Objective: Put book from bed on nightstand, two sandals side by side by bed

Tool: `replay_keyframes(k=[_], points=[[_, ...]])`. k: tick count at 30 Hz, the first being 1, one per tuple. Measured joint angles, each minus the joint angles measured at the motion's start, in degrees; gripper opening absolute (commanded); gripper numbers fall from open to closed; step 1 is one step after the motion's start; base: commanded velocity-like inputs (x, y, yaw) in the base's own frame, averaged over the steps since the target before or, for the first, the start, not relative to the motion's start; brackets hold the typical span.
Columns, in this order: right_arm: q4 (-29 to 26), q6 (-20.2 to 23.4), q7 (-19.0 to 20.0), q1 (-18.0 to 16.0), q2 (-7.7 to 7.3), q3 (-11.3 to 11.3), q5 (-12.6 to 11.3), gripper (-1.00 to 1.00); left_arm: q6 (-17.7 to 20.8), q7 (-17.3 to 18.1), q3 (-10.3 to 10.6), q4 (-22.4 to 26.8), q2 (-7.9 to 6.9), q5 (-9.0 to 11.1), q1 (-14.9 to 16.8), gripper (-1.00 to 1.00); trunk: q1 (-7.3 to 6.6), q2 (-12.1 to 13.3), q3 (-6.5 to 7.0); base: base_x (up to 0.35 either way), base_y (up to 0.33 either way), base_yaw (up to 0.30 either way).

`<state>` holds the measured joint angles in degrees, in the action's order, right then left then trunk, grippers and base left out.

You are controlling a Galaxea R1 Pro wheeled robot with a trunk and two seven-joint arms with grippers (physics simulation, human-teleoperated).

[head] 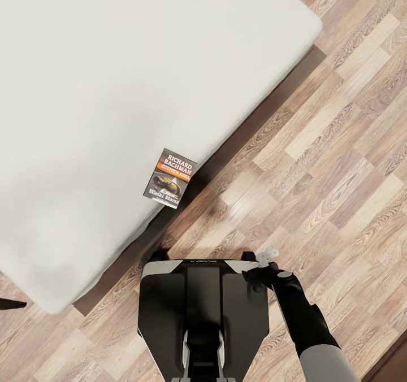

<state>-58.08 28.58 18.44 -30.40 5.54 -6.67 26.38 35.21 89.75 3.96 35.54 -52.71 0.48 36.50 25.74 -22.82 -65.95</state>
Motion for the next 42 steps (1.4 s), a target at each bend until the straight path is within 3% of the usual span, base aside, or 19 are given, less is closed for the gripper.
replay_keyframes(k=[2, 3, 8, 9, 12, 18, 20, 26, 35, 42], points=[[0.0, 0.0, 0.0, 0.0, -0.03, 0.0, 0.0, 1.00, -2.9, -0.1, 0.4, -2.9, 1.69, -1.9, -1.7, 1.00, 0.00, 0.0, 0.00, 0.000, 0.000, 0.000], [0.0, 0.0, 0.0, 0.0, -0.03, 0.0, 0.0, 1.00, -2.9, -0.1, 0.4, -2.9, 1.73, -1.9, -1.7, 1.00, 0.01, 0.0, 0.00, 0.000, 0.000, 0.000], [0.0, 0.0, 0.0, 0.0, -0.08, 0.0, 0.0, 1.00, -9.7, 0.0, 1.1, -10.3, 6.03, -8.0, -3.7, 1.00, 0.00, 0.0, 0.00, 0.000, 0.000, 0.000], [0.0, 0.0, 0.0, 0.0, -0.08, 0.0, 0.0, 1.00, -9.7, 0.0, 1.0, -10.3, 6.06, -8.0, -3.7, 1.00, 0.01, 0.0, 0.00, 0.000, 0.000, 0.000], [0.1, 0.0, 0.0, 0.0, -0.12, 0.0, 0.0, 1.00, -13.6, 0.0, 1.2, -15.6, 7.84, -10.9, -4.2, 1.00, 0.00, 0.0, 0.00, 0.000, 0.000, 0.000], [0.1, 0.0, 0.0, 0.0, -0.15, 0.0, 0.0, 1.00, -20.8, 0.0, 1.4, -24.9, 10.93, -14.3, -4.8, 1.00, 0.00, 0.0, 0.00, 0.000, 0.000, 0.000], [0.1, 0.0, 0.0, 0.0, -0.15, 0.0, 0.0, 1.00, -21.7, 0.0, 1.5, -25.8, 11.53, -14.8, -5.1, 1.00, 0.00, 0.0, 0.00, 0.000, 0.000, 0.000], [0.2, 0.0, 0.0, 0.0, -0.11, 0.0, 0.0, 1.00, -24.6, 0.0, 1.7, -28.6, 15.70, -17.2, -8.4, 1.00, 0.00, 0.0, 0.00, 0.000, 0.000, 0.000], [0.2, -0.1, 0.1, 0.0, -0.11, 0.0, 0.0, 1.00, -27.8, 0.0, 1.7, -29.5, 21.70, -18.0, -12.7, 1.00, 0.00, 0.0, 0.00, 0.000, 0.000, 0.000], [0.1, -0.4, 0.1, 0.1, -0.15, 0.0, 0.0, 1.00, -29.0, 0.0, 1.6, -29.7, 23.87, -18.0, -13.5, 1.00, 0.01, 0.0, 0.00, 0.000, 0.000, 0.000]])
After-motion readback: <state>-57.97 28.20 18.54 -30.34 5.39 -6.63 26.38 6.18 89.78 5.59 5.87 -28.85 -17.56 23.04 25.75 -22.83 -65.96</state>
